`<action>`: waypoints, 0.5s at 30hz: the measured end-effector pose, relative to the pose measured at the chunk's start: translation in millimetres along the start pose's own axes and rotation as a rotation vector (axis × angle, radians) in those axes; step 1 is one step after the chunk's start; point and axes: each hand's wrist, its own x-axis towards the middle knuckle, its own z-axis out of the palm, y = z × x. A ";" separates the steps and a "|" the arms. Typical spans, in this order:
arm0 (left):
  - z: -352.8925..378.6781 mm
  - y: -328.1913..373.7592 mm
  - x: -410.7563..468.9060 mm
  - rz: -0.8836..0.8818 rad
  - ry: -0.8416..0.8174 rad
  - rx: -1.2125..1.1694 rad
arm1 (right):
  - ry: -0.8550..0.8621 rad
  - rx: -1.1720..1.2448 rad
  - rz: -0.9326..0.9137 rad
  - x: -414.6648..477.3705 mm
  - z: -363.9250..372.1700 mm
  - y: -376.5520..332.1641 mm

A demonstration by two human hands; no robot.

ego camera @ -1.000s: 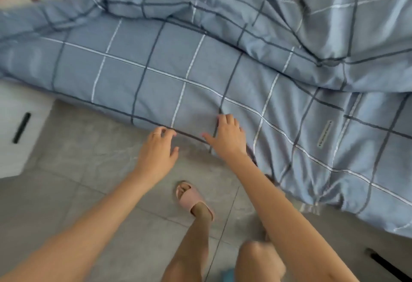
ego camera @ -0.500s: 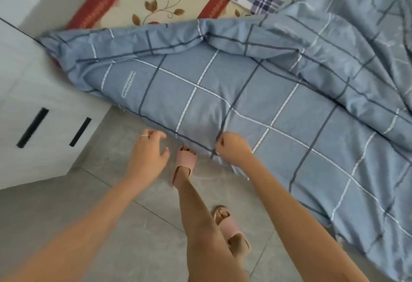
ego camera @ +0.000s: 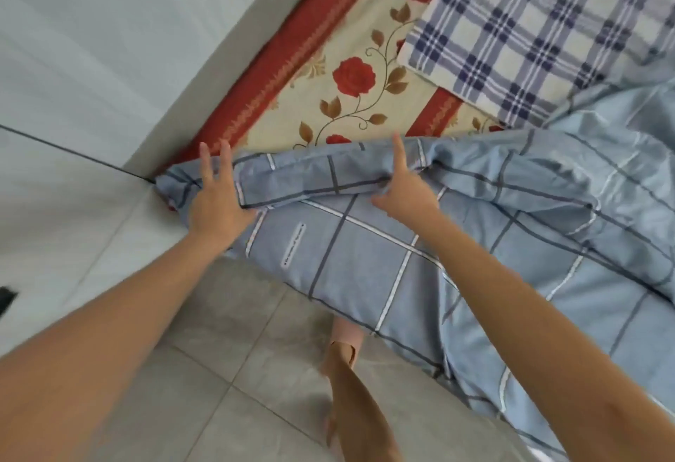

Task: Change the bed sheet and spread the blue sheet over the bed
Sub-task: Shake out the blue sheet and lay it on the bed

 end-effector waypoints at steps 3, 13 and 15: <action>-5.5 -26.0 20.5 -0.063 -0.129 -0.010 | -0.019 -0.085 0.116 31.9 6.8 -19.4; -23.4 -67.1 41.1 -0.101 0.168 -0.159 | 0.270 0.251 -0.062 80.0 -9.2 -91.0; -25.0 -77.7 38.1 -0.103 0.117 -0.279 | 0.193 0.205 -0.052 95.8 -4.1 -98.7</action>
